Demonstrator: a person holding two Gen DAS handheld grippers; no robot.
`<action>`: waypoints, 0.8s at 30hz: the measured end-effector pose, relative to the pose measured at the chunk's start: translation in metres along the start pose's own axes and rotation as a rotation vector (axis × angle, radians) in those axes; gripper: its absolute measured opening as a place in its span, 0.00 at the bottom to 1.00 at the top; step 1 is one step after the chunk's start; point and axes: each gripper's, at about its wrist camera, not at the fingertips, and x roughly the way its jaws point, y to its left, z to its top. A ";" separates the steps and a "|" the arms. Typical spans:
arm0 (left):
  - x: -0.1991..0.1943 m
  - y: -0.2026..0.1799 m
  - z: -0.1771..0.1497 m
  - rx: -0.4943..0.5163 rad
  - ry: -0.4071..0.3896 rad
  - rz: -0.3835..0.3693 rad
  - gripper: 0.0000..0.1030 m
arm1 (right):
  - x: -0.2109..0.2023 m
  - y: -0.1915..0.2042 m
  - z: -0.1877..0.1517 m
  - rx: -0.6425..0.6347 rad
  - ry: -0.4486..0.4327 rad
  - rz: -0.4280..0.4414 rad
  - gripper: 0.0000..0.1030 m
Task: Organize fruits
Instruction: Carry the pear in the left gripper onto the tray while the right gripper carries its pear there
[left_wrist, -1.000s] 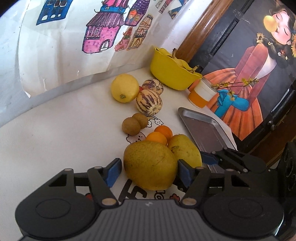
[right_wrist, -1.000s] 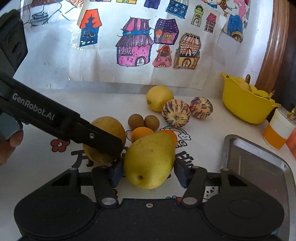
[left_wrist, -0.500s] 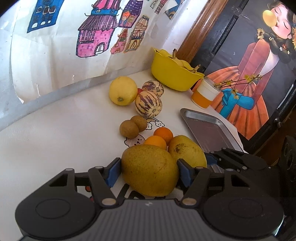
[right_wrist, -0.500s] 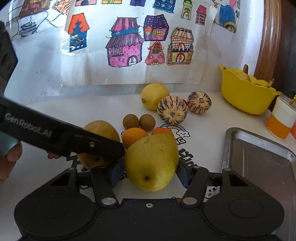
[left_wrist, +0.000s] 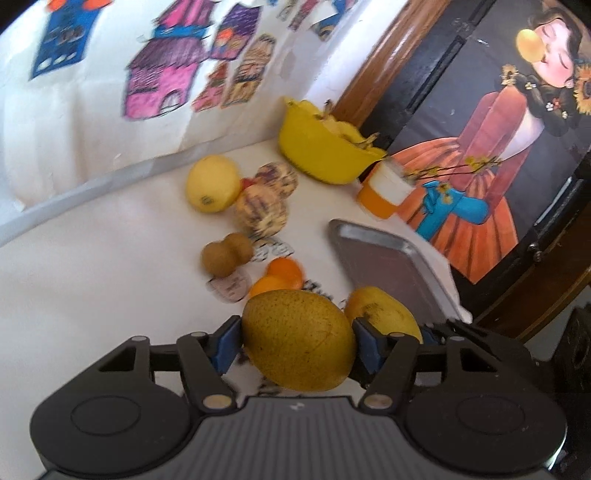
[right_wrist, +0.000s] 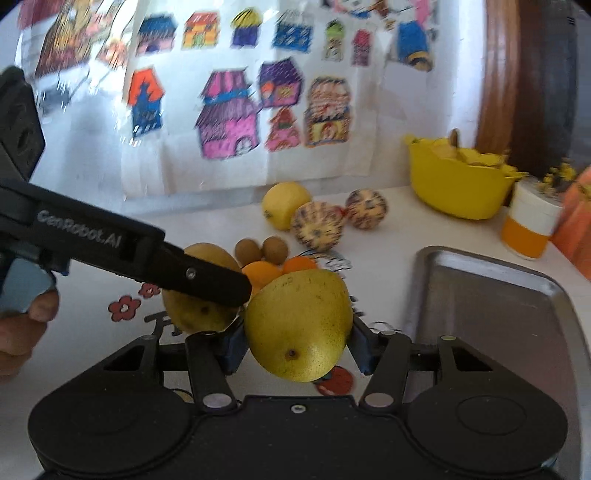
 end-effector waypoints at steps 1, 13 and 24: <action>0.002 -0.005 0.003 0.002 -0.003 -0.008 0.66 | -0.006 -0.005 0.001 0.006 -0.010 -0.011 0.56; 0.080 -0.068 0.043 0.100 -0.008 -0.079 0.66 | -0.018 -0.094 0.009 0.102 -0.029 -0.255 0.56; 0.159 -0.092 0.059 0.151 0.031 -0.058 0.66 | 0.020 -0.155 -0.001 0.191 0.069 -0.312 0.56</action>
